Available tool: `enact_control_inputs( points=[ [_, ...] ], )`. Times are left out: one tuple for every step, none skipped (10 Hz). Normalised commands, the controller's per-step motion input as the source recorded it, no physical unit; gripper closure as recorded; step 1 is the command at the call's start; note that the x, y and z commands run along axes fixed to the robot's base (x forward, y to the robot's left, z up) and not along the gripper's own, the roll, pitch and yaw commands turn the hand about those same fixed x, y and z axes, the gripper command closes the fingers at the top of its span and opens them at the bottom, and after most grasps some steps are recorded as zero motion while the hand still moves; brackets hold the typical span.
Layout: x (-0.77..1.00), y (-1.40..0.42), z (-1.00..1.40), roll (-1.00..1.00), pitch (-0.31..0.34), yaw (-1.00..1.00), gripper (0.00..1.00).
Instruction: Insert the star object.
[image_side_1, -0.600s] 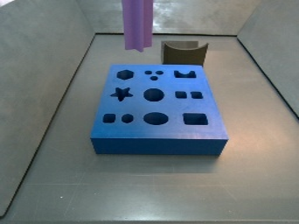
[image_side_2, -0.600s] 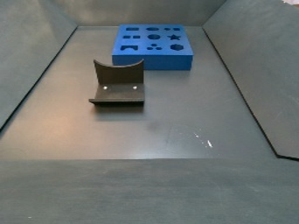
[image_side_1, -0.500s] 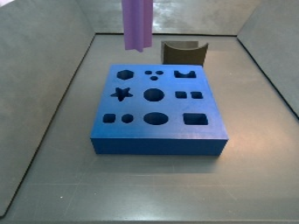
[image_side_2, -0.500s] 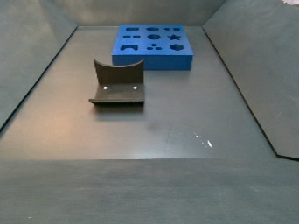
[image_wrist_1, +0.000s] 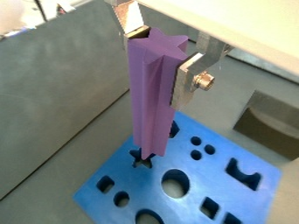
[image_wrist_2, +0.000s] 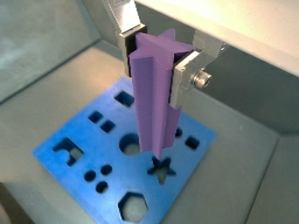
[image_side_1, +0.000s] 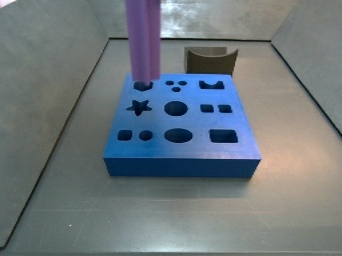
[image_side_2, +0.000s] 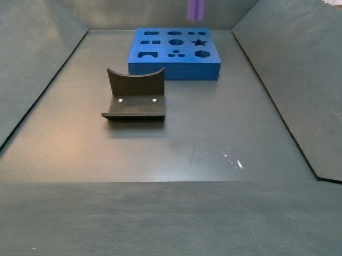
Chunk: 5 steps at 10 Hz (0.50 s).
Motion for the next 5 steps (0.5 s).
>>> enact_control_inputs(
  points=[
    [-0.17,0.15,-0.71,0.0,-0.243,-0.17,1.0],
    [-0.16,0.0,-0.51,0.02,-0.347,-0.14,1.0],
    [-0.21,-0.03,-0.34,0.11,-0.426,-0.16,1.0],
    [0.04,-0.28,-0.31,0.32,-0.216,-0.25,1.0],
    [0.02,-0.17,-0.13,0.35,0.0,-0.23,1.0]
  ],
)
